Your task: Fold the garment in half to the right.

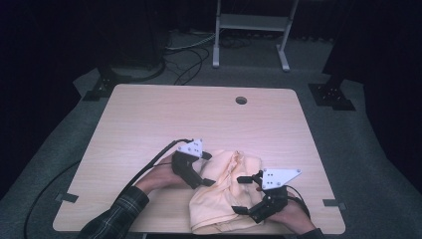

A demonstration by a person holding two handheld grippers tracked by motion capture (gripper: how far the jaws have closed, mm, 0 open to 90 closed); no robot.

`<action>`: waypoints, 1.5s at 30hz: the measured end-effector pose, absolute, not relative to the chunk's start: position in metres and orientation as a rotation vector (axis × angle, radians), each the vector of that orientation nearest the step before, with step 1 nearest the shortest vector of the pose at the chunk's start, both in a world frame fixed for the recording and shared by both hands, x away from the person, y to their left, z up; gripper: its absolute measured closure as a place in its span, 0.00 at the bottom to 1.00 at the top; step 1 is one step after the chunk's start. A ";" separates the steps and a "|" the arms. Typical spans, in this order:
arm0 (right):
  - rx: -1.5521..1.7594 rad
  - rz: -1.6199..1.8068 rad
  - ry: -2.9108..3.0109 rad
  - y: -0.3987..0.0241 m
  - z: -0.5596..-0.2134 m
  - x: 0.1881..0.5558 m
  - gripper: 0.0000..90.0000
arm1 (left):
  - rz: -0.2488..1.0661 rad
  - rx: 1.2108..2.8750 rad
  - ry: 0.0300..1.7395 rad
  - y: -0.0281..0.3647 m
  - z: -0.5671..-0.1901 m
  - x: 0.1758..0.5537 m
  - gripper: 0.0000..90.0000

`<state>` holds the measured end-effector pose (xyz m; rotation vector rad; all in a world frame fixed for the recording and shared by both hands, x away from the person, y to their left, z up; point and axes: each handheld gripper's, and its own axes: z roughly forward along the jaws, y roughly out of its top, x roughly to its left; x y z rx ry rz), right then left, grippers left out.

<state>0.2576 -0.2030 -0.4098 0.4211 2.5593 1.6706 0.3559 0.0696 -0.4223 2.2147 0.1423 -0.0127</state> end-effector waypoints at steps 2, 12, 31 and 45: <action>0.419 1.666 2.561 -0.203 -0.410 0.258 0.13 | 0.001 2.271 0.128 0.065 -0.430 0.354 0.05; 0.455 1.626 2.553 -0.201 -0.408 0.268 0.13 | 0.068 2.365 0.159 0.061 -0.436 0.346 0.08; 0.309 1.445 2.680 -0.108 -0.401 0.340 0.11 | 0.121 2.358 0.293 0.119 -0.435 0.327 0.09; 0.385 1.298 2.706 -0.138 -0.430 0.347 0.09 | 0.132 2.356 0.307 0.121 -0.435 0.328 0.04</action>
